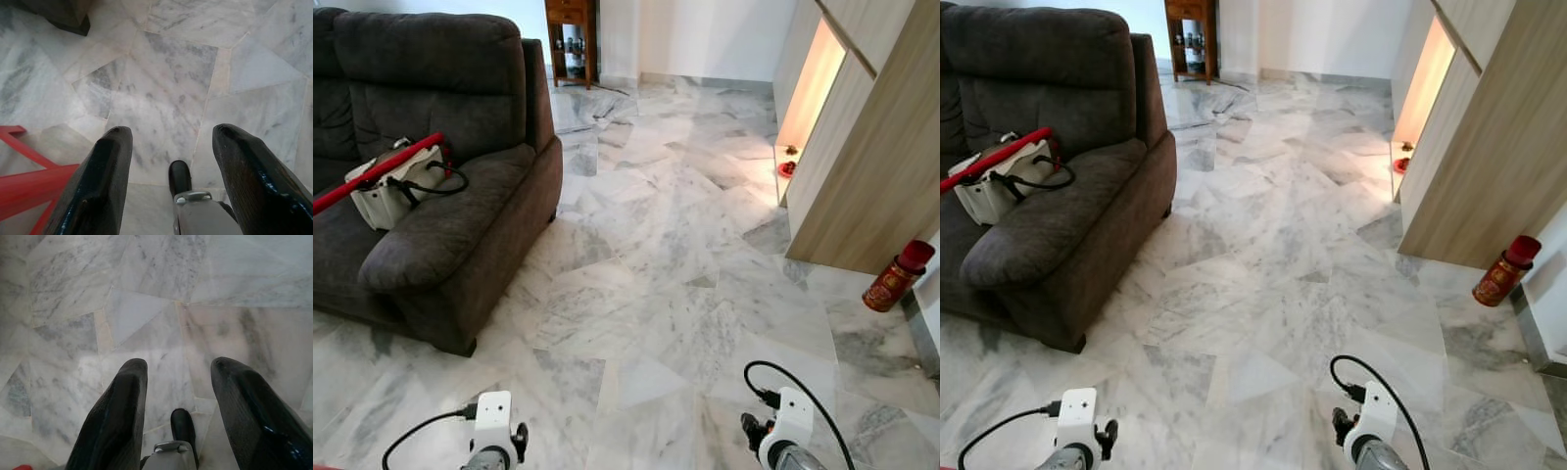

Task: Picking trash to rubbish bin

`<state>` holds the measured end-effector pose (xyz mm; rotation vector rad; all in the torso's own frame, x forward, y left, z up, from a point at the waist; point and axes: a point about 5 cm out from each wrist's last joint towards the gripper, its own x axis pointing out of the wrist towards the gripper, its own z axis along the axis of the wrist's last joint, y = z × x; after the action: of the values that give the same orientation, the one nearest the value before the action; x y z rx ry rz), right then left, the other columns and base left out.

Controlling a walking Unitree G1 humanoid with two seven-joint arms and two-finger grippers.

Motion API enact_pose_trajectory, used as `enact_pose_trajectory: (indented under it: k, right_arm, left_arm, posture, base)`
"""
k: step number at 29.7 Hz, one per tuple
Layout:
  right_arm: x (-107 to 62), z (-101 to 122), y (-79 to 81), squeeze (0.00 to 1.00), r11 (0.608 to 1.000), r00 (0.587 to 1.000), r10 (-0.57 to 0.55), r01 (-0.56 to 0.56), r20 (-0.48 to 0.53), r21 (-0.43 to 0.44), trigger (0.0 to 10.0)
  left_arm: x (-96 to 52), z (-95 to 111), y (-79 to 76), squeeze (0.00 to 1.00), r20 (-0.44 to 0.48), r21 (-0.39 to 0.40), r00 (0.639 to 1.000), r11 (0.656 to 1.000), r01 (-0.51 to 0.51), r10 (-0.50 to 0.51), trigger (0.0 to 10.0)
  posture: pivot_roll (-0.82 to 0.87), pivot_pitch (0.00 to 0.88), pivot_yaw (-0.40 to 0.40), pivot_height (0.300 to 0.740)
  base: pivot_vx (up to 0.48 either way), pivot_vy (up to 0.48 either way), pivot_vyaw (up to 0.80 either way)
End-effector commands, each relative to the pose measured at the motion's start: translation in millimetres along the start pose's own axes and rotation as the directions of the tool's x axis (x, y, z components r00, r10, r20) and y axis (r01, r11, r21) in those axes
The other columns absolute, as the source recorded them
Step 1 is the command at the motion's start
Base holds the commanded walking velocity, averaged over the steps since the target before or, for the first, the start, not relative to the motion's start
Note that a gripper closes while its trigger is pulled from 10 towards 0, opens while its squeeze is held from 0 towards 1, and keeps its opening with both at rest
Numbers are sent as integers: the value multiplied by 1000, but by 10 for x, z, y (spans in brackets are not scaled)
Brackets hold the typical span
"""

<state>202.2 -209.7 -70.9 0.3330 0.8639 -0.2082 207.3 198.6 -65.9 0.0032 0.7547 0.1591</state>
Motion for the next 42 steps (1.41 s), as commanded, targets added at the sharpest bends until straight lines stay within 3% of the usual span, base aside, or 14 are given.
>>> enact_pose_trajectory:
  k: [1, 11, 16, 20, 21, 22, 23, 24, 26, 29, 32, 34, 38, 42]
  right_arm:
    - [5, 43, 1, 0, 1000, 1000, -1, 2, 12, -5, 10000]
    - [14, 129, -3, 0, 999, 999, -18, 17, 47, 33, 10000]
    - [17, 156, 6, 0, 999, 998, -15, 13, 58, 33, 10000]
    - [18, 175, 0, 0, 999, 998, -17, 15, 59, 29, 10000]
    - [18, 200, -14, 0, 999, 998, -21, 19, 65, 32, 10000]
    - [18, 200, -14, 0, 999, 998, -21, 19, 65, 32, 10000]
    - [18, 223, -23, 0, 999, 997, -23, 21, 69, 32, 10000]
    - [18, 232, -26, 0, 999, 997, -23, 21, 71, 30, 10000]
    - [18, 246, -32, 0, 999, 997, -24, 22, 73, 23, 10000]
    - [18, 263, -38, 0, 999, 997, -25, 23, 77, 22, 10000]
    - [21, 266, -20, 0, 1000, 997, -18, 16, 79, 19, 10000]
    - [24, 272, -5, 0, 1000, 997, -10, 9, 82, 13, 10000]
    - [26, 292, 0, 0, 1000, 997, -1, 1, 83, -8, 10000]
    - [21, 324, -30, 0, 1000, 996, -3, 5, 86, -22, 10000]
  left_arm:
    - [-8, -43, -8, 0, -21, 0, 1000, 1000, -9, 9, 10000]
    - [-29, -28, 157, 0, 25, 33, 996, 995, -92, 91, 10000]
    - [-88, 152, 379, 0, 225, 228, 969, 962, -152, 100, 10000]
    - [-115, 625, 439, 0, 453, 185, 887, 963, -197, 94, 10000]
    - [-127, 993, 407, 0, 566, 137, 820, 971, -195, 85, 10000]
    - [-127, 993, 407, 0, 566, 137, 820, 971, -195, 85, 10000]
    - [-132, 1291, 341, 0, 634, 90, 770, 982, -165, 71, 10000]
    - [-104, 1420, 257, 0, 642, 85, 766, 988, -129, 44, 10000]
    - [-40, 1632, 16, 0, 629, 117, 776, 993, -32, -49, 10000]
    - [37, 1669, -299, 0, 552, 142, 819, 986, 89, -154, 10000]
    - [93, 1485, -592, 0, 424, 168, 876, 970, 174, -230, 10000]
    - [114, 1290, -751, 0, 322, 79, 914, 969, 233, -246, 10000]
    - [121, 1050, -842, 0, 210, 42, 944, 967, 251, -254, 10000]
    - [95, 726, -912, 0, 71, 139, 943, 939, 314, -325, 10000]
  posture:
    - [-43, 0, -41, 740]
    - [-30, 0, -7, 740]
    - [5, 0, -19, 740]
    - [23, 0, -26, 740]
    - [23, 0, -35, 740]
    - [23, 0, -35, 740]
    - [31, 0, -46, 740]
    - [32, 0, -53, 740]
    - [30, 0, -57, 740]
    - [29, 0, -61, 740]
    - [-6, 0, -65, 740]
    - [-29, 0, -79, 740]
    - [-40, 0, -88, 740]
    - [-36, 0, -95, 740]
  base:
    - [0, 0, 0]
    - [0, 0, 0]
    - [0, 0, 0]
    - [0, 0, 0]
    - [0, 0, 0]
    - [0, 0, 0]
    - [0, 0, 0]
    - [0, 0, 0]
    - [0, 0, 0]
    - [0, 0, 0]
    - [0, 0, 0]
    - [0, 0, 0]
    - [0, 0, 0]
    - [0, 0, 0]
